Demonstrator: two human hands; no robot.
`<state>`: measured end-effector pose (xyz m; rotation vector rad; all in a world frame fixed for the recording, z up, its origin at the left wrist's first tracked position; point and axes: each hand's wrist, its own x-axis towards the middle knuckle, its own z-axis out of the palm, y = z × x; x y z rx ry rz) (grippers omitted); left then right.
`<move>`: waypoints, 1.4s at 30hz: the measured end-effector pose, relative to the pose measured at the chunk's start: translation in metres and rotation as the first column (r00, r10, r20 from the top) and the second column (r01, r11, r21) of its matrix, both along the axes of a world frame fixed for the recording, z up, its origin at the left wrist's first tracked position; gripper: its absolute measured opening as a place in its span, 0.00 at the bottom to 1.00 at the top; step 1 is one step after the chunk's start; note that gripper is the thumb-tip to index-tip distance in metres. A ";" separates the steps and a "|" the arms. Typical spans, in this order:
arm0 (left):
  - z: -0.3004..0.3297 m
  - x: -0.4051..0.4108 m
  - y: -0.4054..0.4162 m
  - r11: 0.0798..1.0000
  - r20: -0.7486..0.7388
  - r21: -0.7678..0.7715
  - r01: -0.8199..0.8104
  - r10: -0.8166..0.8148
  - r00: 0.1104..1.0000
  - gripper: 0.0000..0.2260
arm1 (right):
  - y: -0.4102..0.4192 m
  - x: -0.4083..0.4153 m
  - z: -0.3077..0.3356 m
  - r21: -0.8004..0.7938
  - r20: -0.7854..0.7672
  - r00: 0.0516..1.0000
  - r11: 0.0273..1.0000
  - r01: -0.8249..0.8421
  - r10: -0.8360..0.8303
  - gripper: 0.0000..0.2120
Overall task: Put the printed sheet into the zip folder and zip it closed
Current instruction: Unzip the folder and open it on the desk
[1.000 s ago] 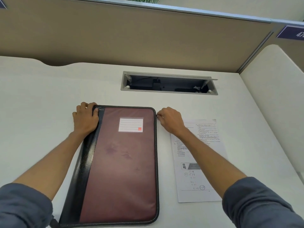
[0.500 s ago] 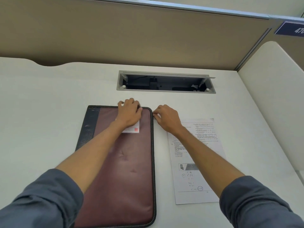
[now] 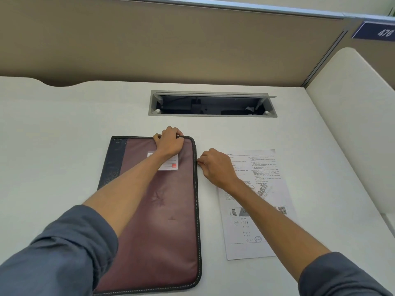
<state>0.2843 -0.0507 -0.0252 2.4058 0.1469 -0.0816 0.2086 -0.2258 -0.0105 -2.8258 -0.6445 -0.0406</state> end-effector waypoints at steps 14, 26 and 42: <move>-0.003 0.000 0.001 1.000 0.024 0.025 0.006 -0.007 1.000 0.05 | 0.000 -0.102 -0.003 0.049 0.017 0.997 0.996 0.073 -0.074 0.08; 0.007 -0.004 -0.003 0.995 -0.043 0.090 -0.044 0.048 0.998 0.09 | 0.012 -0.180 0.018 -0.006 -0.095 0.971 0.976 0.218 -0.218 0.07; 0.014 -0.112 0.003 0.902 0.134 0.192 0.387 -0.414 0.900 0.22 | 0.011 -0.213 0.011 0.027 -0.144 0.960 0.968 0.248 -0.242 0.07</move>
